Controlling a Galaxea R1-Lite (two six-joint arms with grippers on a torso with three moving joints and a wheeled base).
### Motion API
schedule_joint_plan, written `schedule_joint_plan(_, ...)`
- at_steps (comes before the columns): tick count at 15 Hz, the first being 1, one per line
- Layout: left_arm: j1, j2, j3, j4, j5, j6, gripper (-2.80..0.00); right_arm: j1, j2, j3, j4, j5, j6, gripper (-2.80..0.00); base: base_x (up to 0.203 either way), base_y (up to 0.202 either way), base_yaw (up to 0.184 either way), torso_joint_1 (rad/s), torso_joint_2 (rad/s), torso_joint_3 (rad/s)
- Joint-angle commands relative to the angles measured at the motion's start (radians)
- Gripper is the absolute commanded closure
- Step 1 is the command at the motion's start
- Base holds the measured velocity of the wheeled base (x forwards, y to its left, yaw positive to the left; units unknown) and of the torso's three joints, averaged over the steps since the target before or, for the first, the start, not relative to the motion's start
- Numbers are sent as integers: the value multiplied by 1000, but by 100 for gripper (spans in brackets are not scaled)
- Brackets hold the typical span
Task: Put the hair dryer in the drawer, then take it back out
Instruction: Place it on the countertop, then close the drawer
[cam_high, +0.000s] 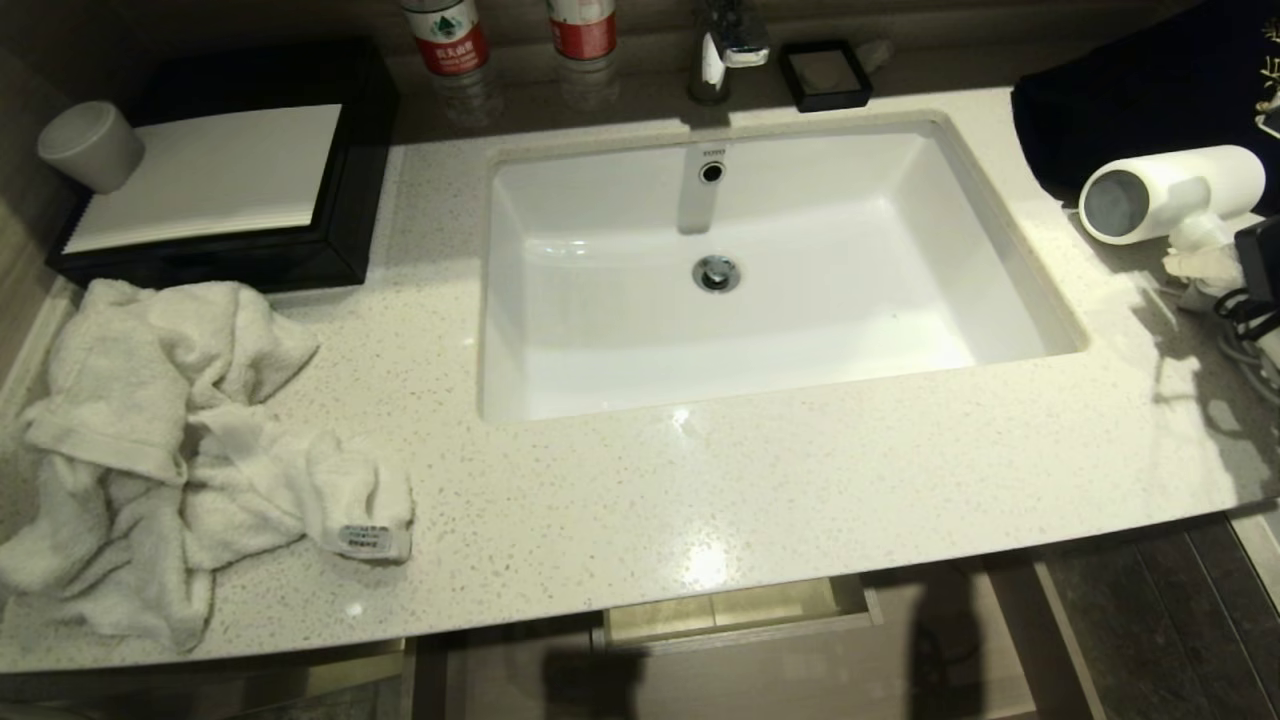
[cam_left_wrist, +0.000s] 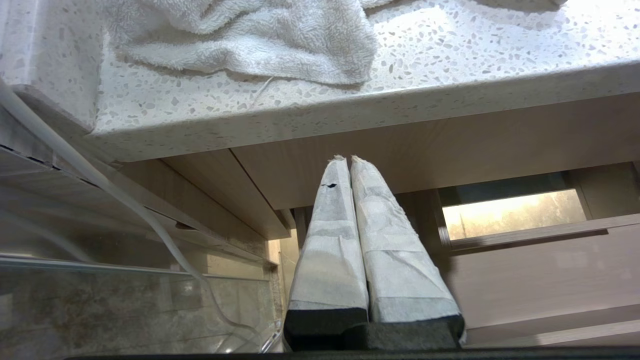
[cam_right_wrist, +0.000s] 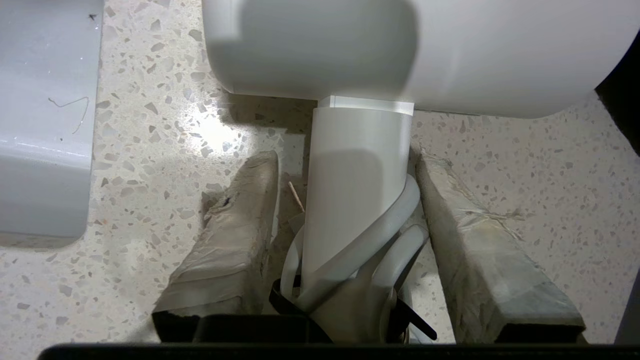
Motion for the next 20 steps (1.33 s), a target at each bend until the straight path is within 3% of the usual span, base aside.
schedule_joint_plan(1,0,0,-1,0,0,0,0,0,12,5,-2,19,-27,-280,0,0,0,0,0,0)
schedule_joint_plan(5,0,-1,0,0,0,0,0,-11,-28,10,-28,23,-27,-280,0,0,0,0,0,0)
schedule_joint_plan(8,0,-1,0,0,0,0,0,-65,-187,109,-41,20,-6,-280,0,0,0,0,0,0)
schedule_joint_plan(9,0,0,0,0,0,0,0,-90,-247,142,-42,17,5,0,0,0,0,0,0,0)
schedule_joint_plan(12,0,0,-1,0,0,0,0,-129,-352,223,-39,11,23,0,0,0,0,0,0,0)
schedule_joint_plan(16,0,0,0,0,0,0,0,-92,-456,279,-17,2,27,0,0,0,0,0,0,0)
schedule_joint_plan(20,0,-2,0,0,0,0,0,-75,-496,332,16,-60,41,0,0,0,0,0,0,0)
